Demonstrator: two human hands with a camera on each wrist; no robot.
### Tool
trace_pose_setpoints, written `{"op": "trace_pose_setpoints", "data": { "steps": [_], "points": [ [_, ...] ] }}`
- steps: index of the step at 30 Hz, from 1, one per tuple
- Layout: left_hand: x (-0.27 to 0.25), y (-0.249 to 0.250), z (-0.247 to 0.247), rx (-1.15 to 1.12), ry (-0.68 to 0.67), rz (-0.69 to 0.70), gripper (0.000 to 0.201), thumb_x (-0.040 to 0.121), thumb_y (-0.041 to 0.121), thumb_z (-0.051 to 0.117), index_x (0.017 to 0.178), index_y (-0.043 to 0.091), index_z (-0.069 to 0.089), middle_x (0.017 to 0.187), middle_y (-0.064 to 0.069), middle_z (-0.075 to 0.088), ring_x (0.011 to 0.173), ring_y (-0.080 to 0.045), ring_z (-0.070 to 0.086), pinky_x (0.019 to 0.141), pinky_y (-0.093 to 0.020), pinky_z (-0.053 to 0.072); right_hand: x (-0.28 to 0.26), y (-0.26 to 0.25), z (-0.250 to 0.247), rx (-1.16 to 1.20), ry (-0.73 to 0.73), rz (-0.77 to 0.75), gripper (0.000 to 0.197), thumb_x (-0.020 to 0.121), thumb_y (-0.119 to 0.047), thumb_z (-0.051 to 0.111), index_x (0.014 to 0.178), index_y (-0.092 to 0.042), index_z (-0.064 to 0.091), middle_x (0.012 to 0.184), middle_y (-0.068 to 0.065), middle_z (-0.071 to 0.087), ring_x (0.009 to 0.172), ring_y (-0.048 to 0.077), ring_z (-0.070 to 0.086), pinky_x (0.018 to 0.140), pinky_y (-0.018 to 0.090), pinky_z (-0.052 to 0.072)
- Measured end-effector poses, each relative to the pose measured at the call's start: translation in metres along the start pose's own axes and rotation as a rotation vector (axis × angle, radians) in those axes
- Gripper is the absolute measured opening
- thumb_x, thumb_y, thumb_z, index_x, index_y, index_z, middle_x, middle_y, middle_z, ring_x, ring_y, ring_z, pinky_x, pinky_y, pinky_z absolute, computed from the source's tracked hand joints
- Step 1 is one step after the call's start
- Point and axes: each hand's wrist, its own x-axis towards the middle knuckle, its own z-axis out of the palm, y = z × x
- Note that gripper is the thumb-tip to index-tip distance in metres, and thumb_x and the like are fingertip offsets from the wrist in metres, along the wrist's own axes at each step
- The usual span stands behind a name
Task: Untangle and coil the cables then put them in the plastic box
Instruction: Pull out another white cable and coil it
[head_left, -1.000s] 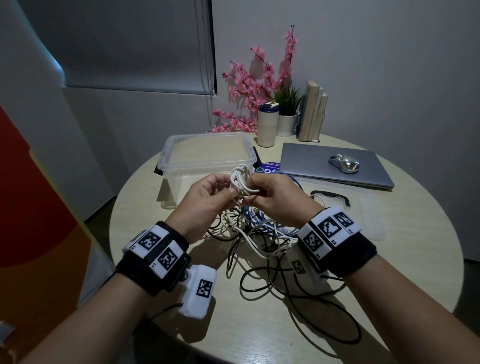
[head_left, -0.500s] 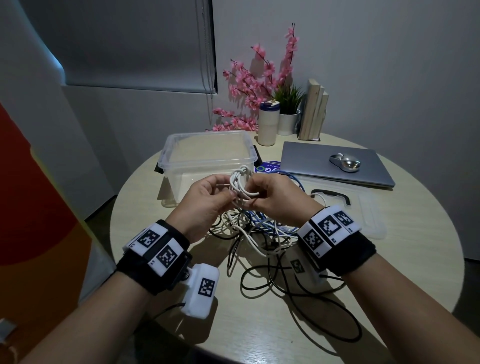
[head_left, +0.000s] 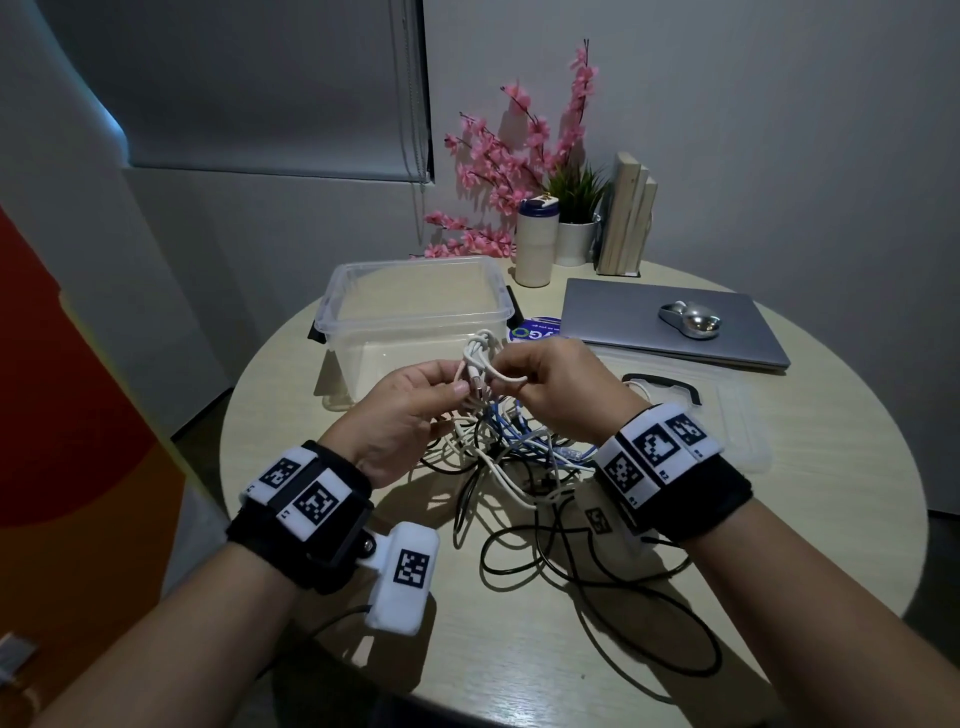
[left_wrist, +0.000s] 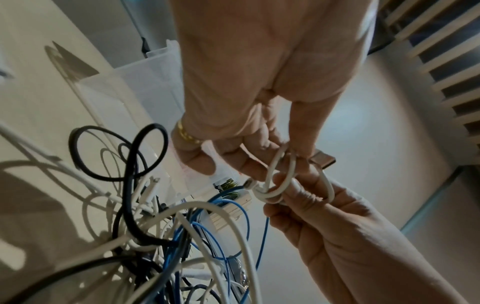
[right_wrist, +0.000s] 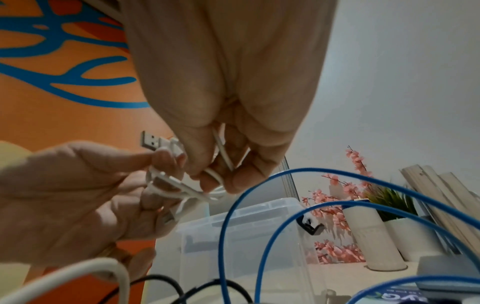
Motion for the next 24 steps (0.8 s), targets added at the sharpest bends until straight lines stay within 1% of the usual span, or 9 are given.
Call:
{"op": "trace_pose_setpoints", "data": {
  "steps": [3, 6, 9, 11, 14, 16, 18, 21, 24],
  "points": [
    [-0.0022, 0.0042, 0.0034, 0.006, 0.007, -0.034, 0.020, 0.087, 0.031, 0.054, 0.091, 0.015, 0.064, 0.079, 0.004, 0.068, 0.075, -0.007, 0.058, 0.069, -0.028, 0.036, -0.0006, -0.0020, 0.0048, -0.119, -0.013, -0.033, 0.023, 0.086, -0.002, 0.057, 0.091, -0.016, 0.075, 0.077, 0.008, 0.067, 0.067, 0.013, 0.051, 0.054, 0.016, 0.031],
    [0.0011, 0.0039, 0.0038, 0.061, 0.078, -0.039, 0.022, 0.092, 0.033, 0.052, 0.085, 0.015, 0.062, 0.079, 0.000, 0.066, 0.074, -0.009, 0.056, 0.066, -0.027, 0.036, -0.0030, -0.0052, 0.0081, -0.177, -0.037, -0.101, 0.022, 0.086, -0.006, 0.056, 0.098, -0.013, 0.074, 0.078, 0.015, 0.065, 0.068, 0.018, 0.048, 0.058, 0.027, 0.026],
    [0.0032, 0.0037, -0.0003, 0.070, 0.103, -0.035, 0.020, 0.094, 0.031, 0.052, 0.080, 0.018, 0.060, 0.071, 0.004, 0.062, 0.071, -0.009, 0.052, 0.067, -0.031, 0.032, -0.0076, -0.0068, 0.0061, 0.002, -0.060, -0.065, 0.025, 0.092, -0.031, 0.056, 0.102, -0.016, 0.072, 0.078, 0.014, 0.063, 0.071, 0.021, 0.054, 0.066, 0.034, 0.041],
    [0.0031, 0.0039, -0.0018, 0.073, 0.122, -0.039, 0.020, 0.095, 0.028, 0.050, 0.079, 0.019, 0.058, 0.071, 0.003, 0.060, 0.069, -0.009, 0.051, 0.067, -0.032, 0.031, -0.0078, -0.0052, 0.0031, 0.111, -0.098, -0.018, 0.032, 0.095, -0.034, 0.050, 0.097, -0.010, 0.072, 0.075, 0.017, 0.060, 0.067, 0.020, 0.052, 0.068, 0.039, 0.048],
    [0.0037, 0.0017, -0.0007, 0.057, 0.122, -0.035, 0.022, 0.097, 0.023, 0.047, 0.079, 0.019, 0.058, 0.073, 0.000, 0.059, 0.070, -0.010, 0.051, 0.066, -0.030, 0.033, -0.0066, -0.0039, 0.0021, 0.104, -0.104, 0.002, 0.021, 0.094, -0.027, 0.056, 0.101, -0.020, 0.074, 0.082, 0.009, 0.058, 0.077, 0.015, 0.053, 0.072, 0.032, 0.043],
    [0.0044, 0.0003, 0.0019, 0.057, 0.130, -0.041, 0.024, 0.099, 0.021, 0.045, 0.079, 0.017, 0.058, 0.074, 0.001, 0.060, 0.070, -0.009, 0.053, 0.067, -0.029, 0.035, -0.0065, -0.0030, 0.0038, 0.069, -0.059, 0.033, 0.016, 0.088, -0.030, 0.065, 0.100, -0.025, 0.073, 0.097, -0.001, 0.049, 0.098, 0.011, 0.048, 0.085, 0.024, 0.039],
    [0.0056, -0.0001, 0.0037, 0.038, 0.145, -0.038, 0.026, 0.100, 0.022, 0.043, 0.079, 0.018, 0.058, 0.070, 0.003, 0.061, 0.071, -0.009, 0.054, 0.070, -0.031, 0.034, -0.0055, -0.0024, 0.0080, 0.060, 0.031, 0.072, 0.014, 0.080, -0.035, 0.072, 0.092, -0.028, 0.069, 0.109, -0.002, 0.041, 0.111, 0.012, 0.041, 0.097, 0.025, 0.035],
    [0.0071, -0.0003, 0.0052, -0.006, 0.158, -0.040, 0.027, 0.100, 0.025, 0.041, 0.080, 0.020, 0.058, 0.064, 0.008, 0.063, 0.073, -0.009, 0.057, 0.073, -0.033, 0.032, -0.0046, -0.0039, 0.0085, 0.198, 0.156, 0.188, 0.046, 0.070, -0.032, 0.082, 0.104, -0.024, 0.052, 0.116, -0.002, 0.041, 0.107, 0.010, 0.048, 0.086, 0.020, 0.041],
    [0.0052, -0.0005, 0.0077, -0.051, 0.143, -0.049, 0.026, 0.101, 0.027, 0.039, 0.083, 0.020, 0.057, 0.065, 0.007, 0.065, 0.078, -0.011, 0.057, 0.075, -0.033, 0.033, -0.0038, -0.0022, 0.0059, 0.551, 0.082, 0.252, 0.087, 0.065, -0.019, 0.086, 0.132, -0.019, 0.031, 0.112, -0.007, 0.049, 0.100, 0.012, 0.061, 0.074, 0.017, 0.051]
  ]
}}
